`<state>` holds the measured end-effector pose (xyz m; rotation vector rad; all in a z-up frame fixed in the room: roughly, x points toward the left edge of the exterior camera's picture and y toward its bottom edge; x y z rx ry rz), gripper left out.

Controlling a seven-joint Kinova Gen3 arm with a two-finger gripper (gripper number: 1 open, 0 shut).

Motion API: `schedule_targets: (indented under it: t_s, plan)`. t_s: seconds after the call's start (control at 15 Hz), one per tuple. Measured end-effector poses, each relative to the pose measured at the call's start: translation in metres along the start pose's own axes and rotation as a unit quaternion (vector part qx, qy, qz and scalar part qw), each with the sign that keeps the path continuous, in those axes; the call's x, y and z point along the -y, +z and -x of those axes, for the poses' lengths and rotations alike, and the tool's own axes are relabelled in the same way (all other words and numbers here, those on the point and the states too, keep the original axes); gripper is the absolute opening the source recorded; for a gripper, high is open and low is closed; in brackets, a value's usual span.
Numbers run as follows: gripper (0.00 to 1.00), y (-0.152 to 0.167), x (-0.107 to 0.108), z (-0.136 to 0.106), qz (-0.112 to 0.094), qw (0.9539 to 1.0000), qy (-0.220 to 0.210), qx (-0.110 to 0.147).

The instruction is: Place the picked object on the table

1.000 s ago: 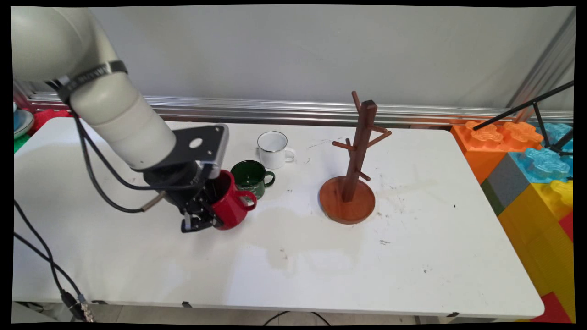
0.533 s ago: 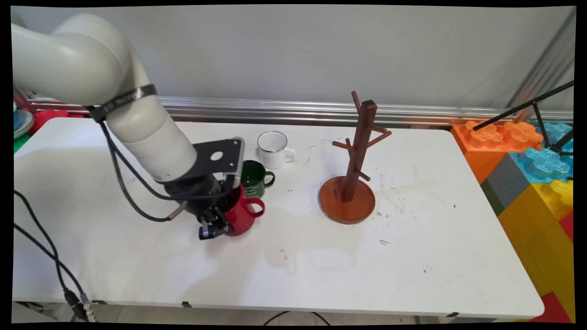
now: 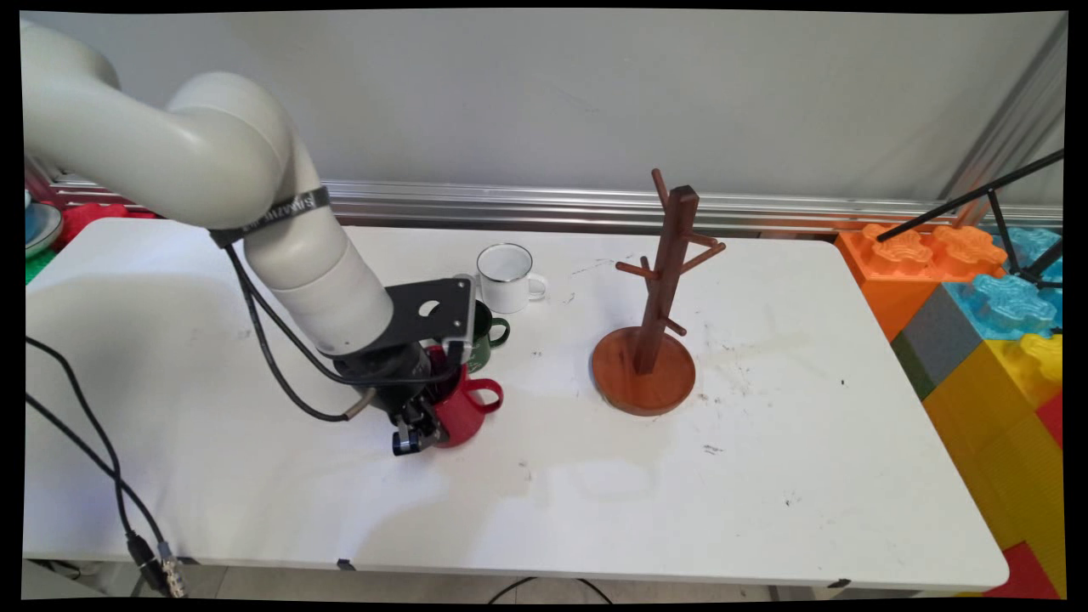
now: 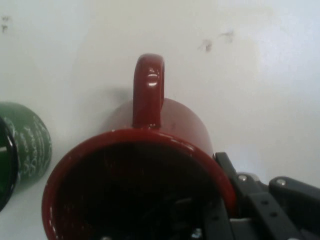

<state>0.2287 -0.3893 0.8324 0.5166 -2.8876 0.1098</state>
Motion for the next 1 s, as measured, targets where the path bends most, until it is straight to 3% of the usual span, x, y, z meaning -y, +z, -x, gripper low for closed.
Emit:
schedule_targets:
  t_s: [0.33,0.4,1.0]
  plan:
    - [0.0,0.012,0.0,-0.005,0.002,1.0,-0.002,0.001]
    - [1.0,0.013,0.0,-0.006,0.002,1.0,-0.002,0.001]
    - [1.0,0.017,-0.001,-0.012,0.008,0.9999,-0.003,-0.009]
